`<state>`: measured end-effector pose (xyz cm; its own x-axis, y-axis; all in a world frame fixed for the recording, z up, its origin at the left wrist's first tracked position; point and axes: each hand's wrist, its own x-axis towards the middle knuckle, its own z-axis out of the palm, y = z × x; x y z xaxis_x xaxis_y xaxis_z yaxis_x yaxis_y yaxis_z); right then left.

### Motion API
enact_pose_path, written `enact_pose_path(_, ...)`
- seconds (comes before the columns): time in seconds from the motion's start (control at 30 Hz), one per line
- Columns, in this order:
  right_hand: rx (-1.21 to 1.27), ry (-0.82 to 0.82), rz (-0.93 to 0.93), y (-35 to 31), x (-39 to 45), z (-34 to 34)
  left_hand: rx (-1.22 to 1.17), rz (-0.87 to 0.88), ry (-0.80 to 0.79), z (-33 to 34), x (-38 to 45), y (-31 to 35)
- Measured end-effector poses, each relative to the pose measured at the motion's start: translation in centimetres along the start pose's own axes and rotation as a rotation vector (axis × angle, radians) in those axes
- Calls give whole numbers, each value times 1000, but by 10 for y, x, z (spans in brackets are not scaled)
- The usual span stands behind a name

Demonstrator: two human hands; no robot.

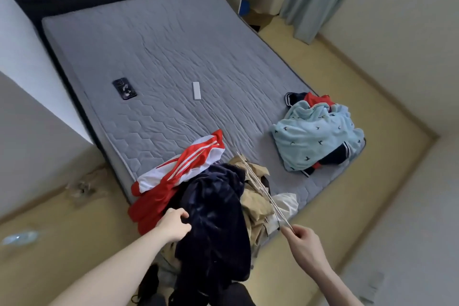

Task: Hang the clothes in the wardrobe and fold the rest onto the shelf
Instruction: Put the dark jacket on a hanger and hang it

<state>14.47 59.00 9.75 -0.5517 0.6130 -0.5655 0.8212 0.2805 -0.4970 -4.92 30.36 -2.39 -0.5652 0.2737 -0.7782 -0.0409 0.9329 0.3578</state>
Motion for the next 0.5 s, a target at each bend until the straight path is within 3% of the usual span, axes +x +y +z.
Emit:
enact_pose_path(0.37,-7,-210,-30,29,144,-8,-257,-379,-49,78,104,47)
enact_pose_path(0.5,-10,-267,-31,43,160,-2,-403,-443,36,100,105,49)
